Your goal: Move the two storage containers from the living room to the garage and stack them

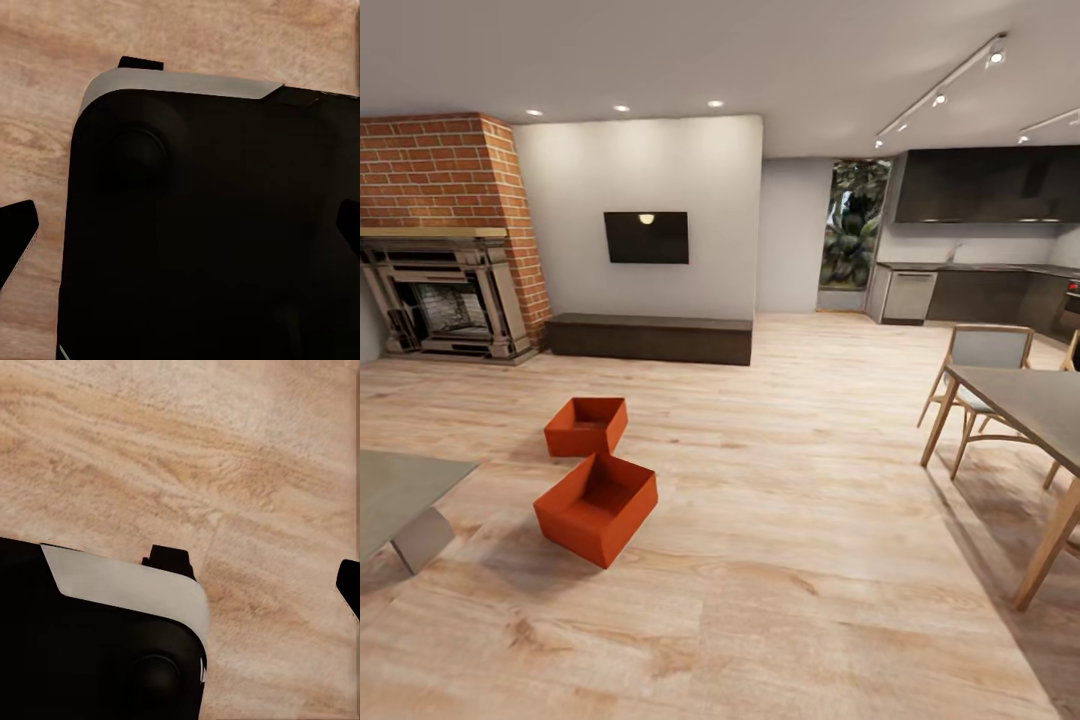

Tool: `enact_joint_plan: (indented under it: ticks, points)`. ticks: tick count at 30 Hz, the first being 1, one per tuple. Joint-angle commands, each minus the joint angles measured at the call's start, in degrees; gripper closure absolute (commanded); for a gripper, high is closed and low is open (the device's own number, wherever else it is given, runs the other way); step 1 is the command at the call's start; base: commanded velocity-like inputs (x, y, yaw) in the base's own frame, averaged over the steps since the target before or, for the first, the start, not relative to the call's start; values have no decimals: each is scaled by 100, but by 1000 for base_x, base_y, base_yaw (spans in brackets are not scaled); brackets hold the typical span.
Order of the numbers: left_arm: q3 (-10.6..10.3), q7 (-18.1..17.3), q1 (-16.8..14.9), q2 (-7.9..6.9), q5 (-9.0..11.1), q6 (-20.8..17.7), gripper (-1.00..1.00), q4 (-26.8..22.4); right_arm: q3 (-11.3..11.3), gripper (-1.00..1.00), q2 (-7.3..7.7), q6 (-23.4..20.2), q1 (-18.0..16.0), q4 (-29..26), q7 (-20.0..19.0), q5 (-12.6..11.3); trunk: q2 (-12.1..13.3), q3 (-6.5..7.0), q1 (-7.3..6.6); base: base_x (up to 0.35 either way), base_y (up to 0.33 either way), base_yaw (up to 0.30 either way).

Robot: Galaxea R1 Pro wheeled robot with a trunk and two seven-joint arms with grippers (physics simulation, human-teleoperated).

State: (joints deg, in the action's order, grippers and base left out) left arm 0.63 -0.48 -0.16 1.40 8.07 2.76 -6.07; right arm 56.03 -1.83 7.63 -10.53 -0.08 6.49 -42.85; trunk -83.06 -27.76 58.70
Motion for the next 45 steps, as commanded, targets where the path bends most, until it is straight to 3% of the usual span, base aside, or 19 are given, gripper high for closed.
enact_joint_plan:
  ticks: [1,36,45]
  points:
    - [5,-5,-2,1,45,14,-100,1,48,-100,-1,11,-2,0,19,-46,-2,-5,3,322,0,0]
    - [15,-5,-2,-3,37,27,-100,1,34,-100,-1,14,-2,-1,21,-72,-2,-5,3,319,-44,0]
    - [25,-5,-2,-8,41,32,-100,-6,31,-100,-1,19,-2,-1,21,-92,-2,-5,3,76,-14,-116]
